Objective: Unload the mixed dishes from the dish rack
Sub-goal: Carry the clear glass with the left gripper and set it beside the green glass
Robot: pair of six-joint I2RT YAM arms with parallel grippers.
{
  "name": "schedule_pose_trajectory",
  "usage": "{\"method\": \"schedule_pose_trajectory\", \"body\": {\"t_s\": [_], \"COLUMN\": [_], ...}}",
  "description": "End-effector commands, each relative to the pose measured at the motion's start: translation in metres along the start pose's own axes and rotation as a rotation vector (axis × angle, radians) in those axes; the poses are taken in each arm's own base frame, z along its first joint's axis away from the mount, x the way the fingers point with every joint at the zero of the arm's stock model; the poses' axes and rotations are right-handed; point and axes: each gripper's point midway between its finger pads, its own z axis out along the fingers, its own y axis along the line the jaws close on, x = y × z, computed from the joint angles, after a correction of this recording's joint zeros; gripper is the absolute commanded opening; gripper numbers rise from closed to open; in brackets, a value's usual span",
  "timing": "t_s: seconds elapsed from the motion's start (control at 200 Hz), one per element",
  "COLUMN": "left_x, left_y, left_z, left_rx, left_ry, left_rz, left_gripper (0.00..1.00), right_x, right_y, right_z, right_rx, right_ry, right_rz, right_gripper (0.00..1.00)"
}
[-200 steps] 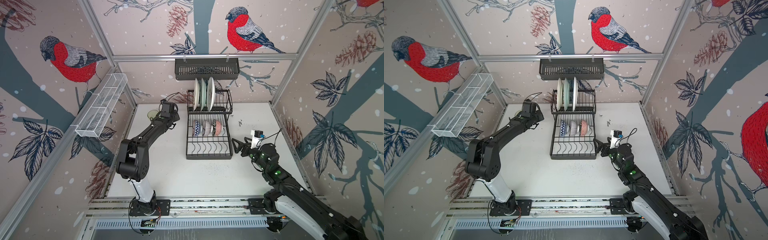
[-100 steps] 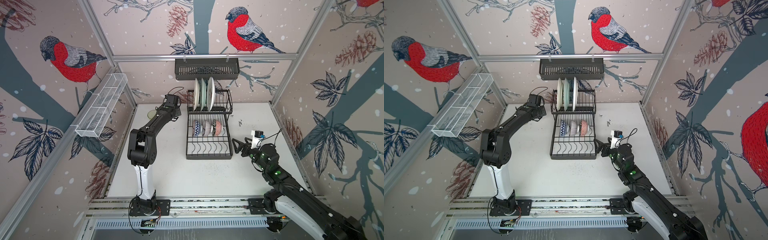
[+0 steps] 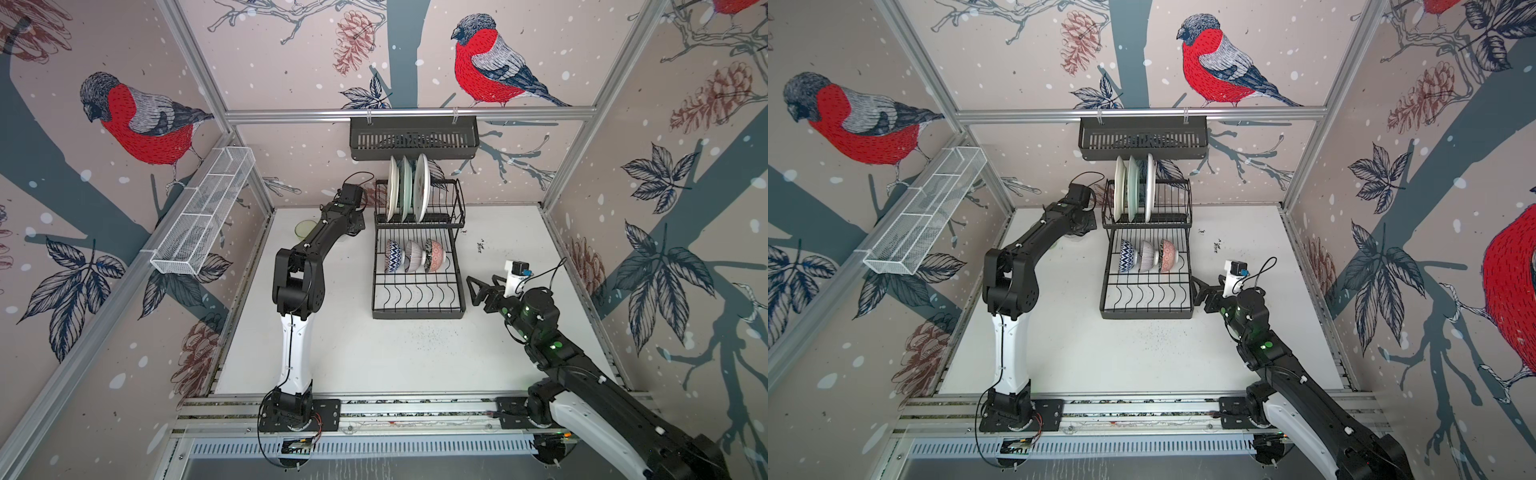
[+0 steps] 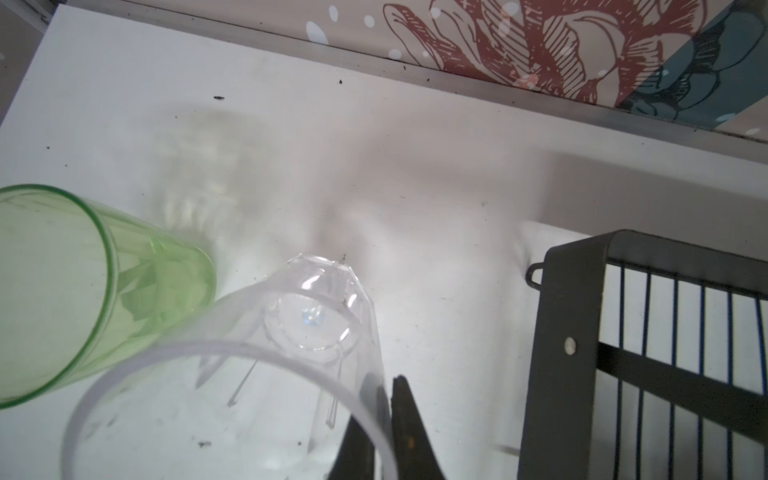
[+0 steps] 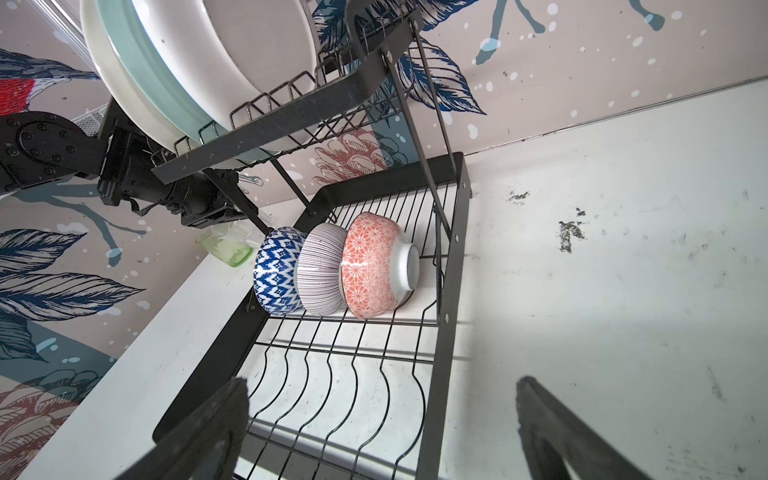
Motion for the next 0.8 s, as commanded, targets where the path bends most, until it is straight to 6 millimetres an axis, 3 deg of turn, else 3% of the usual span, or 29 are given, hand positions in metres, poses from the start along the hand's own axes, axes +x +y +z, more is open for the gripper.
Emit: {"method": "schedule_pose_trajectory", "body": {"t_s": [0.0, 0.505, 0.55, 0.605, 0.71, 0.79], "left_x": [0.001, 0.002, 0.001, 0.002, -0.001, -0.006], "left_y": [0.001, -0.001, -0.002, -0.001, -0.001, 0.0], "left_z": [0.002, 0.018, 0.017, 0.018, 0.014, 0.01], "left_rx": [-0.011, 0.003, 0.007, 0.007, 0.008, 0.008], "left_ry": [0.01, 0.054, 0.054, 0.055, 0.046, 0.033], "left_rz": [0.03, 0.048, 0.046, 0.046, 0.046, 0.044], "left_gripper": [0.0, 0.02, 0.07, 0.23, 0.35, 0.56], "right_x": [0.001, 0.003, 0.003, 0.003, 0.002, 0.002], "right_y": [-0.001, -0.008, -0.008, -0.009, -0.011, -0.011], "right_z": [0.001, 0.004, 0.003, 0.003, 0.002, 0.002], "right_rx": [0.001, 0.019, 0.021, 0.022, 0.028, 0.03], "right_ry": [-0.001, 0.012, 0.012, 0.012, 0.007, 0.006], "right_rz": [0.012, 0.021, 0.021, 0.021, 0.023, 0.026], "right_gripper": [0.99, 1.0, 1.0, 1.0, 0.99, 1.0]}}
